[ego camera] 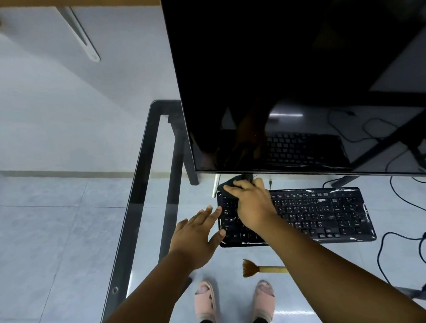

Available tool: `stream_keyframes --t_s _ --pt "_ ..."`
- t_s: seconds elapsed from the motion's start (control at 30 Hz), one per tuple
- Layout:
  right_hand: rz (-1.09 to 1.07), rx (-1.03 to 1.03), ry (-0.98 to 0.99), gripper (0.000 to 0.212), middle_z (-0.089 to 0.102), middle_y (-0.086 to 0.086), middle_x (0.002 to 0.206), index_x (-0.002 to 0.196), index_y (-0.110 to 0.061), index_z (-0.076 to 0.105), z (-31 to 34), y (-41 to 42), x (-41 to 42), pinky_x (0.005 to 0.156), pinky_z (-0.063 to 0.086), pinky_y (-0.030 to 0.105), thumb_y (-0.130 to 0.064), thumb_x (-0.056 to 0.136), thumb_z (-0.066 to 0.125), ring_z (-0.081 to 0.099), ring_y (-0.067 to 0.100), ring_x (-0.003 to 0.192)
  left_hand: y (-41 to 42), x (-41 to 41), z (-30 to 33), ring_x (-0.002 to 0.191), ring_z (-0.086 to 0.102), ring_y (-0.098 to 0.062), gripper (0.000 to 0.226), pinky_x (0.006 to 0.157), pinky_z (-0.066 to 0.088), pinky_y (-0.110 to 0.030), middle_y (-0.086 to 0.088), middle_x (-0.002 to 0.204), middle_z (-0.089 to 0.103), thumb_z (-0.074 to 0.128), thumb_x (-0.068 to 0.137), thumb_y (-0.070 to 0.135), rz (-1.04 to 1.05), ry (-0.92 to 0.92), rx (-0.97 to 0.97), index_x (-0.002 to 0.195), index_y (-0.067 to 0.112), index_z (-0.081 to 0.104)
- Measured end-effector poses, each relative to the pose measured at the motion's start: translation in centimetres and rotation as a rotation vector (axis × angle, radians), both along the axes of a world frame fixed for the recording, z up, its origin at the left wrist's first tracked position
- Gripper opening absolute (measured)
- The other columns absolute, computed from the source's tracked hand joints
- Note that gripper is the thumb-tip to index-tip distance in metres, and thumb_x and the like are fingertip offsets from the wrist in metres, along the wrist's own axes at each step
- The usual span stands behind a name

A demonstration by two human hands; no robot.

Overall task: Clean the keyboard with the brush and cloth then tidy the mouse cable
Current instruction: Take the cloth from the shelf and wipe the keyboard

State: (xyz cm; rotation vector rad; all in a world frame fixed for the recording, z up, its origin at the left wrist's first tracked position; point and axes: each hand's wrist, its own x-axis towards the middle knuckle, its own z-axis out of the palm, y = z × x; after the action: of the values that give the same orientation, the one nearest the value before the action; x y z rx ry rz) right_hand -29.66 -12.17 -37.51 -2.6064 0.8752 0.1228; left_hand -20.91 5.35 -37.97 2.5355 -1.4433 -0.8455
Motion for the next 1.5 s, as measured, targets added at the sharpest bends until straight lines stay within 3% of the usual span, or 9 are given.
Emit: stream_keyframes --t_s 0.13,0.3,0.5,0.67,0.83,1.0,1.17,1.33,1.5 --pt "0.114 0.004 -0.02 0.069 0.04 -0.014 0.149 0.141 -0.045 0.045 -0.3 -0.6 -1.2 0.105 0.037 0.035 -0.001 0.088 0.05 0.031 0.021 0.124 0.0 0.2 0.1 0.149 0.004 -0.007 0.06 0.119 0.008 -0.038 0.016 0.162 0.002 0.02 0.098 0.061 -0.009 0.011 0.008 0.151 0.046 -0.003" --pt "0.0 -0.022 0.02 0.064 0.043 -0.013 0.147 0.141 -0.042 0.047 0.0 -1.5 -1.1 0.1 0.04 0.036 -0.005 0.088 0.052 0.031 0.02 0.119 0.2 0.3 0.2 0.149 0.002 -0.007 0.06 0.119 0.008 -0.037 0.016 0.162 0.0 0.021 0.098 0.061 -0.022 0.024 0.009 0.151 0.046 -0.004" --pt "0.159 -0.006 -0.018 0.066 0.039 -0.013 0.149 0.138 -0.045 0.048 0.2 0.1 -1.1 0.101 0.038 0.038 -0.002 0.088 0.049 0.032 0.021 0.122 0.2 0.3 0.1 0.149 0.001 -0.006 0.061 0.118 0.008 -0.036 0.017 0.161 -0.001 0.021 0.098 0.06 -0.026 0.029 0.009 0.151 0.045 -0.005" --pt "0.031 -0.034 0.02 0.066 0.04 -0.013 0.146 0.141 -0.043 0.046 0.4 -0.5 -0.8 0.097 0.04 0.035 -0.005 0.088 0.052 0.031 0.019 0.119 0.4 0.5 0.0 0.149 0.002 -0.006 0.06 0.118 0.008 -0.036 0.018 0.161 -0.001 0.023 0.099 0.059 -0.025 0.037 0.011 0.151 0.046 -0.004" --pt "0.182 -0.008 -0.006 0.064 0.038 -0.012 0.146 0.137 -0.044 0.051 0.4 0.1 -0.4 0.101 0.035 0.035 -0.004 0.087 0.051 0.03 0.02 0.124 0.3 0.5 -0.2 0.149 0.003 -0.006 0.06 0.118 0.01 -0.037 0.017 0.161 0.001 0.022 0.098 0.06 -0.02 0.039 0.004 0.15 0.047 -0.004" --pt "0.049 -0.035 0.014 0.065 0.04 -0.013 0.144 0.138 -0.043 0.05 0.6 -0.7 -0.8 0.098 0.037 0.034 -0.003 0.087 0.052 0.03 0.019 0.12 0.4 0.6 -0.2 0.149 0.004 -0.006 0.06 0.118 0.011 -0.037 0.017 0.161 0.002 0.023 0.099 0.059 -0.02 0.035 -0.003 0.151 0.046 -0.003" --pt "0.233 -0.048 -0.004 0.064 0.039 -0.009 0.145 0.136 -0.042 0.053 0.7 0.3 -0.6 0.098 0.039 0.041 -0.004 0.084 0.054 0.031 0.023 0.122 0.3 0.5 -0.1 0.149 0.004 -0.005 0.059 0.118 0.01 -0.037 0.017 0.161 0.002 0.024 0.099 0.058 -0.012 0.035 0.003 0.151 0.046 -0.002" --pt "0.064 -0.067 0.021 0.064 0.039 -0.01 0.144 0.138 -0.041 0.051 0.9 -0.3 -0.9 0.098 0.036 0.037 -0.005 0.086 0.054 0.03 0.023 0.121 0.3 0.6 0.0 0.149 0.005 -0.006 0.058 0.118 0.009 -0.038 0.017 0.161 0.003 0.023 0.099 0.058 -0.019 0.04 0.008 0.151 0.046 -0.002" --pt "0.255 -0.083 0.013 0.067 0.037 -0.009 0.146 0.137 -0.044 0.051 0.7 -0.2 -1.3 0.1 0.033 0.037 -0.001 0.085 0.053 0.029 0.022 0.123 0.3 0.6 0.0 0.149 0.005 -0.006 0.058 0.118 0.01 -0.037 0.017 0.161 0.002 0.023 0.1 0.057 -0.018 0.042 0.01 0.151 0.046 -0.002"
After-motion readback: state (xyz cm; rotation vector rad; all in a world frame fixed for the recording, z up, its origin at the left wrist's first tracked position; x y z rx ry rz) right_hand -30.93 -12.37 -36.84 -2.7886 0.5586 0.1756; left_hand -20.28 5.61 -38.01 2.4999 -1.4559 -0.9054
